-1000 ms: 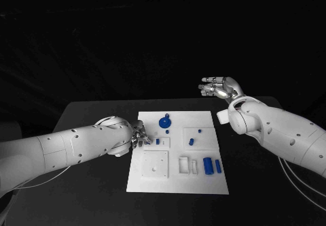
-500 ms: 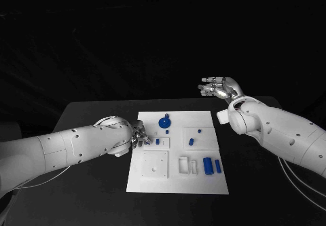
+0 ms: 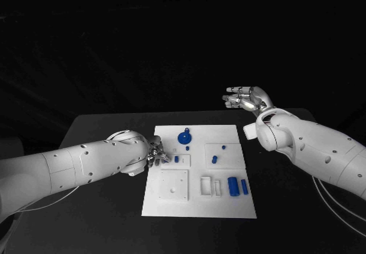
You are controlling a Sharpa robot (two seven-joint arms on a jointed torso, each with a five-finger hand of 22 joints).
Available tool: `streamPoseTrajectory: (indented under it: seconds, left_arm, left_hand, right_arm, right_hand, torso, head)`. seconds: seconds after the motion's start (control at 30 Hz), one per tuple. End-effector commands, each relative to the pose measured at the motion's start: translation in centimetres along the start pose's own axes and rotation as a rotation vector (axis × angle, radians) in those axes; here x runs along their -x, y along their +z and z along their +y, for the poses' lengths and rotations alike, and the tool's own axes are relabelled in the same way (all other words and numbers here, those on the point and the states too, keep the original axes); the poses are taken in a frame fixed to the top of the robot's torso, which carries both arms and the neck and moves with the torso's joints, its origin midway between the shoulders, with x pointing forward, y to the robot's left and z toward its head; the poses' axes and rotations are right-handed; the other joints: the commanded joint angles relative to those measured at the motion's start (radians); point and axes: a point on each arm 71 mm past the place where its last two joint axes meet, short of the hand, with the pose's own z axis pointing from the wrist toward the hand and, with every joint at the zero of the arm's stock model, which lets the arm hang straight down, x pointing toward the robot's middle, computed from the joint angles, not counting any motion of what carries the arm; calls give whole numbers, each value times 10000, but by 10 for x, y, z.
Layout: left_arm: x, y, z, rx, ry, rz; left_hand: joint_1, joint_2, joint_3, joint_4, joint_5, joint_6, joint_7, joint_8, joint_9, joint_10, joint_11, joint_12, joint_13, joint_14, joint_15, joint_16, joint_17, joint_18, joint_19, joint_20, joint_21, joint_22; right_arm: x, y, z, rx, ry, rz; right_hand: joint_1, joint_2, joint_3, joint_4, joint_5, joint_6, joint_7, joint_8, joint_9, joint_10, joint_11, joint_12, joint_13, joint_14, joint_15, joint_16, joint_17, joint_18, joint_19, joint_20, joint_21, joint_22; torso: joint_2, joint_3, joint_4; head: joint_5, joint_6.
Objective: Assemble the parts on the task board
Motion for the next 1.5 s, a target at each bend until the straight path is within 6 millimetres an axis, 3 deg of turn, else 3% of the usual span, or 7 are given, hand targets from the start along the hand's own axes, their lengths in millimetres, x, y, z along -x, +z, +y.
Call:
streamPoseTrajectory:
  seconds: [0.03,1.03,1.07,1.1,1.13,1.33,1.5]
  left_arm:
    - [-10,1,-2,-10,202,492]
    - [-12,8,-1,227,372,620]
    - [-12,8,-1,254,363,608]
    - [-12,8,0,280,355,603]
    - [-12,8,0,302,348,604]
    - [-11,9,2,480,352,658]
    - [-11,9,4,628,378,675]
  left_hand:
    - [96,115,250,-244,41,944,-948,40,-17,22,-88,45,16,-3,-52,-64,10,50,-23,-77,12,164]
    - [92,143,160,-45,-217,827,-921,-40,-59,-59,-75,27,-2,-44,-70,-133,-38,8,-28,-114,-31,152]
    - [84,138,129,-10,-347,814,-919,-72,-91,-68,-75,29,-1,-49,-70,-138,-42,1,-28,-118,-36,150]
    - [60,183,35,76,-1105,837,-930,-98,-131,-67,-78,31,0,-49,-70,-141,-45,-11,-26,-120,-43,146]
    - [47,169,-74,148,-1282,852,-937,-116,-161,-71,-79,34,0,-50,-71,-145,-49,-18,-26,-120,-55,139]
    - [-325,-184,-795,710,-1660,823,-934,-357,-474,-219,-89,36,11,-128,-84,-199,-93,-76,-40,-151,-153,106]
    - [-369,-496,-1182,911,-1818,844,-931,-371,-578,-315,-73,103,34,-221,-45,-142,-96,-76,-93,-113,-247,119]
  right_arm:
    - [-2,0,1,109,-5,167]
    - [-1,0,0,87,-10,151]
    - [-1,0,0,87,-11,149]
    - [-1,0,0,88,-12,147]
    - [-1,0,0,88,-12,146]
    - [0,0,0,86,-20,131]
    - [0,-1,0,87,-26,122]
  right_hand:
    - [-102,8,64,16,36,-27,7,-34,-10,-29,16,18,-9,-52,-24,-53,-16,131,-72,-15,-42,-13]
    - [-102,8,64,16,36,-27,7,-34,-10,-29,16,18,-9,-52,-24,-53,-16,131,-72,-15,-42,-13]
    - [-102,8,64,16,36,-27,7,-34,-10,-29,16,18,-9,-52,-24,-53,-16,131,-72,-15,-42,-13]
    - [-106,6,54,24,37,-26,5,-34,-9,-29,16,19,-9,-54,-24,-53,-16,131,-71,-14,-41,-13]
    - [-110,5,47,29,38,-26,4,-34,-9,-29,16,19,-9,-56,-24,-53,-16,131,-71,-14,-41,-13]
    - [-110,5,47,29,38,-26,4,-34,-9,-29,16,19,-9,-56,-24,-53,-16,131,-71,-14,-41,-13]
    - [-110,5,47,29,38,-26,4,-34,-9,-29,16,19,-9,-56,-24,-53,-16,131,-71,-14,-41,-13]
  torso:
    - [3,-2,0]
    - [1,-1,7]
    - [1,0,7]
    - [1,0,7]
    - [1,-4,10]
    - [-1,-9,11]
    - [2,-10,13]
  head:
    - [-6,-3]
    - [-80,28]
    - [-79,23]
    - [-79,23]
    - [-83,28]
    - [-99,22]
    - [-109,26]
